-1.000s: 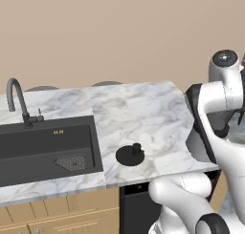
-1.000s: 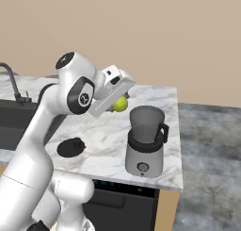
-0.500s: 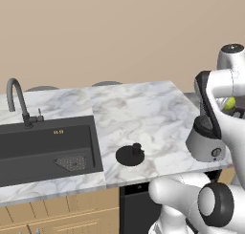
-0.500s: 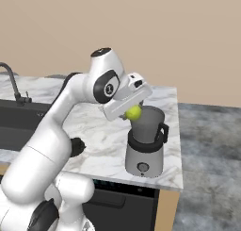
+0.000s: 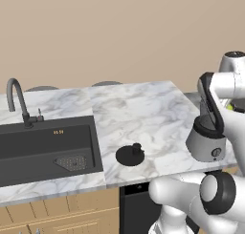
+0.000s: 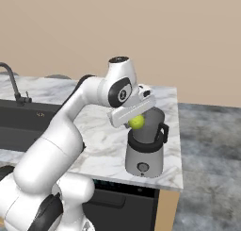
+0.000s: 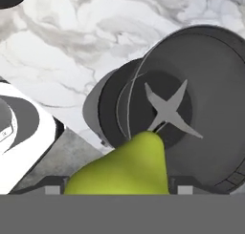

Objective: Open the blender lid, put the pear in the blender, close the lid, and start the blender.

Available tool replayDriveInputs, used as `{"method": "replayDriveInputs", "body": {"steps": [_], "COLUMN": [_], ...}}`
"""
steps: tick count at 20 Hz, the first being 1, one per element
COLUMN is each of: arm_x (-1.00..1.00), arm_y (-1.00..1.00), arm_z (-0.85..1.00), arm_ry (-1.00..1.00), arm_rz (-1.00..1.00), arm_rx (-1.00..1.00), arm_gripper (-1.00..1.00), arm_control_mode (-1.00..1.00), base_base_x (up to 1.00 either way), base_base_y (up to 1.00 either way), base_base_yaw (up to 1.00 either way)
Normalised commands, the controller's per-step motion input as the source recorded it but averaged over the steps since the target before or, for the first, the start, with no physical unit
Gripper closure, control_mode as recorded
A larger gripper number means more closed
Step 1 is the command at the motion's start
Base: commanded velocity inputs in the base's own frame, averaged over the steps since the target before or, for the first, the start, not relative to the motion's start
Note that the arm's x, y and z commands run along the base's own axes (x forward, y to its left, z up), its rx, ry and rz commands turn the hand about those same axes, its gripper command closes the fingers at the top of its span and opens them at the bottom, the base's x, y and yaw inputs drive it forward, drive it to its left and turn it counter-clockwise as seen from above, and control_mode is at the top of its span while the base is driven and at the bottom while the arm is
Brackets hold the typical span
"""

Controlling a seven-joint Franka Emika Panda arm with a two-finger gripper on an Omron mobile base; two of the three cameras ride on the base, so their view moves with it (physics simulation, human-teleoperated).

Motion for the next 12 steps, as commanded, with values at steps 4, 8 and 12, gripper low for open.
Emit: {"method": "replayDriveInputs", "body": {"steps": [4,8,12], "arm_x": [0.0,0.0,0.08], "arm_y": [-0.02,-0.17,-0.19], "arm_z": [-0.5,0.13,0.36], "arm_ry": [0.0,-0.03,-0.03], "arm_rz": [0.13,0.15,0.15], "arm_rx": [0.07,0.06,0.0], "arm_gripper": [1.0,1.0,1.0], "arm_control_mode": [-1.0,-1.0,-1.0], "base_base_x": [0.0,0.0,0.0], "base_base_y": [0.0,0.0,0.0], "base_base_yaw": [0.0,0.0,0.0]}}
